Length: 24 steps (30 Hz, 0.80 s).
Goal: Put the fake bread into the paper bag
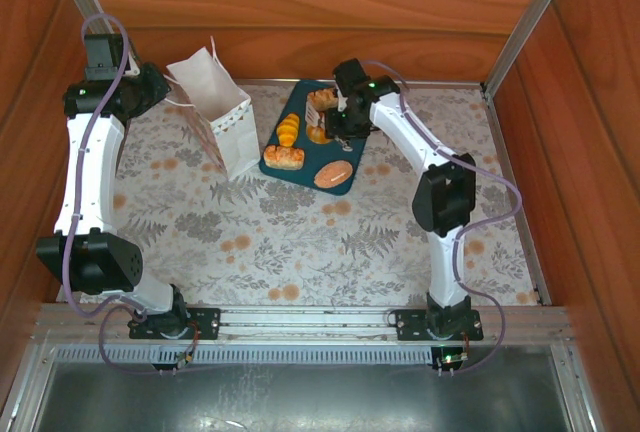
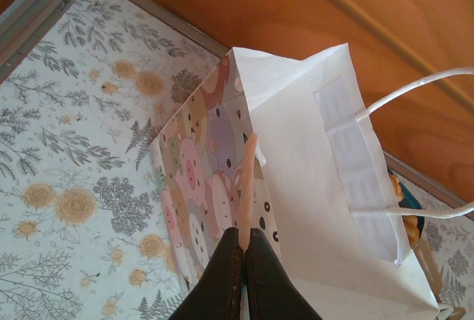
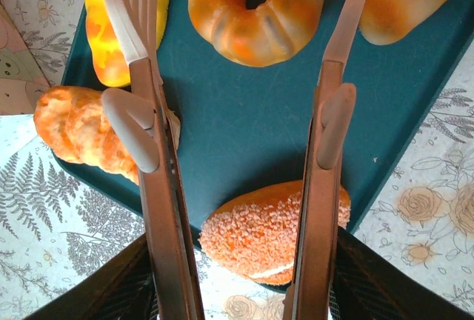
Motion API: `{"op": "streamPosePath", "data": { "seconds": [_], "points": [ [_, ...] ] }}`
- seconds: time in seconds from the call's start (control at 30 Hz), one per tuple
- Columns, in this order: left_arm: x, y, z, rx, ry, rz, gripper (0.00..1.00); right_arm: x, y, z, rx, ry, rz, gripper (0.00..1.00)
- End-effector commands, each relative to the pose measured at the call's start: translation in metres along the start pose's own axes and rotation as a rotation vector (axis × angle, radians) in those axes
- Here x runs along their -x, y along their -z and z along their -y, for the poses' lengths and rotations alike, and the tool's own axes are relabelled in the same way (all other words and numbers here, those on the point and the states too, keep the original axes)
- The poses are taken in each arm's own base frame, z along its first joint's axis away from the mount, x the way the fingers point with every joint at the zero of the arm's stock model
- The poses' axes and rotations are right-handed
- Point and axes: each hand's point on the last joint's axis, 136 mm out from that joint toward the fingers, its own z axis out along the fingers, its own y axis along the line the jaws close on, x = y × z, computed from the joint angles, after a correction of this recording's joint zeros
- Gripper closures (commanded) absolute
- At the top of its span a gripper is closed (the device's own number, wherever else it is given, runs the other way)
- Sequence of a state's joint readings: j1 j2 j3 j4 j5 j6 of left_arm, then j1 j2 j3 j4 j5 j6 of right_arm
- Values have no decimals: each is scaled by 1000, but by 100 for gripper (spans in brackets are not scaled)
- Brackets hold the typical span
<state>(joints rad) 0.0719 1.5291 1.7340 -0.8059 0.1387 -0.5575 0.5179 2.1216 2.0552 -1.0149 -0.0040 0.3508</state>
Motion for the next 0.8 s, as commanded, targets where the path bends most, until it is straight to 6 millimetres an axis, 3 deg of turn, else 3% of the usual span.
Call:
{"op": "streamPosePath", "data": {
  "seconds": [0.0,0.53,0.77],
  "points": [
    [2,5,2,-17,11,1,100,8,4,-11,23,21,19,41],
    [1,5,1,-14,11,2,100,5,-36,-9,-10,26,-50,43],
    [1,5,1,-15,12,1,100,1,-42,-6,-23,26,-62,50]
  ]
}}
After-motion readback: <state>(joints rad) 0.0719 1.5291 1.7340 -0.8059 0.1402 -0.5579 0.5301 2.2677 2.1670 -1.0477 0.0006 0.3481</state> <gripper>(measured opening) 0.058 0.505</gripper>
